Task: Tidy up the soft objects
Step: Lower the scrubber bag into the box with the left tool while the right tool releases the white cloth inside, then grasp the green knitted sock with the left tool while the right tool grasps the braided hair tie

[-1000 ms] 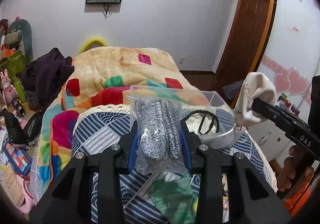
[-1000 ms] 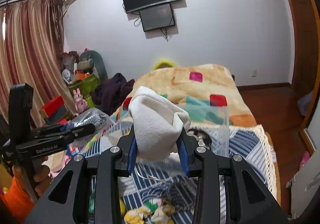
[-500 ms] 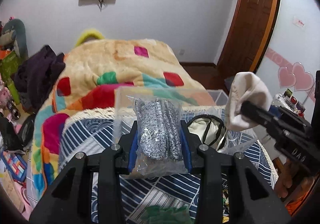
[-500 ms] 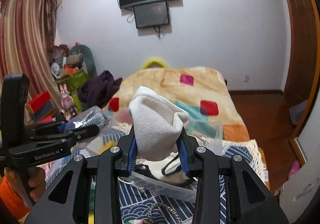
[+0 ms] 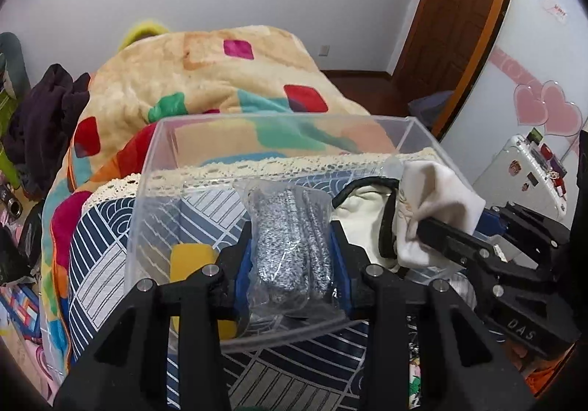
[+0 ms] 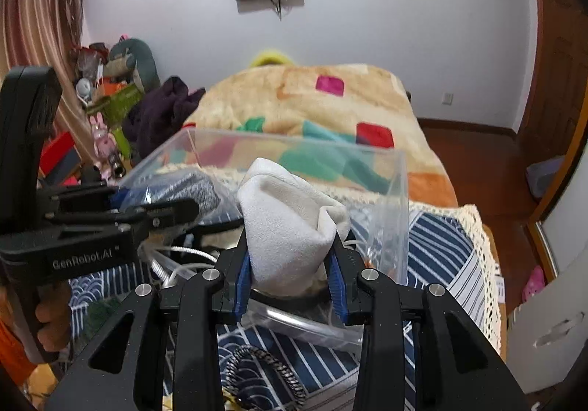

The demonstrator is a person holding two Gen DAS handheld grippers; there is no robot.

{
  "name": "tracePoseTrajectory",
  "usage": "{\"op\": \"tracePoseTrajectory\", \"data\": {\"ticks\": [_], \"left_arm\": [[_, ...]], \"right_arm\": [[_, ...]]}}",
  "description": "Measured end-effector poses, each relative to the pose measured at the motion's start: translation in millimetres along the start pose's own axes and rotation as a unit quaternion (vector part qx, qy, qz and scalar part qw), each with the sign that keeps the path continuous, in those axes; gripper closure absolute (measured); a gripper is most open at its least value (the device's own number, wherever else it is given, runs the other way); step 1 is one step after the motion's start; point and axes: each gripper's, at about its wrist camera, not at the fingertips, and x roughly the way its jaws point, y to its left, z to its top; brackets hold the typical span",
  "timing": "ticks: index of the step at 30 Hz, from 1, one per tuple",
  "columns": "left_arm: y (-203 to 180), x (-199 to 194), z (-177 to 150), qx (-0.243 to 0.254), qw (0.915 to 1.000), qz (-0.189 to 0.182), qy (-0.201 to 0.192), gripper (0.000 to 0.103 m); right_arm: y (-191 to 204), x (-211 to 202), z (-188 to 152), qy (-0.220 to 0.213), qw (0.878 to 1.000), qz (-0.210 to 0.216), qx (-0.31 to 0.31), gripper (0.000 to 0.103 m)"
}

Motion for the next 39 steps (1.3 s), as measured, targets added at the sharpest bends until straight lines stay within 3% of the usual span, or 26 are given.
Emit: {"op": "tracePoseTrajectory", "data": {"ticks": [4, 8, 10, 12, 16, 20, 27, 29, 35, 39], "left_arm": [[1, 4, -2, -0.002, 0.9999, 0.004, 0.01, 0.064], [3, 0, -2, -0.007, 0.9999, -0.001, 0.007, 0.054], [3, -5, -2, -0.009, 0.9999, -0.006, 0.001, 0.05], [1, -12, -2, -0.008, 0.9999, -0.003, -0.009, 0.044], [-4, -33, -1, 0.003, 0.9994, -0.003, -0.034, 0.038], [-5, -56, -4, 0.006, 0.9982, 0.001, -0.059, 0.022], [1, -83, -22, 0.014, 0.9971, 0.02, -0.072, 0.017], [4, -86, -31, 0.015, 0.9973, 0.023, -0.068, 0.012], [12, -87, -63, 0.008, 0.999, 0.014, -0.042, 0.011], [6, -77, -84, 0.036, 0.9987, 0.03, -0.018, 0.012]], "right_arm": [[-2, 5, -3, 0.012, 1.0, 0.0, -0.001, 0.069], [-2, 3, -3, 0.016, 1.0, 0.0, 0.0, 0.067], [-3, 3, -2, 0.017, 1.0, 0.005, -0.001, 0.063], [-3, -1, -2, 0.014, 1.0, 0.013, -0.001, 0.05], [5, -13, -3, -0.007, 1.0, -0.004, -0.023, 0.046], [15, -28, -6, -0.027, 0.998, -0.011, -0.047, 0.029], [22, -51, -15, -0.052, 0.997, -0.004, -0.056, 0.021], [22, -53, -19, -0.05, 0.997, 0.001, -0.052, 0.021], [20, -45, -37, -0.019, 0.999, 0.004, -0.045, 0.021], [20, -33, -50, 0.01, 0.999, 0.004, -0.042, 0.021]]}}
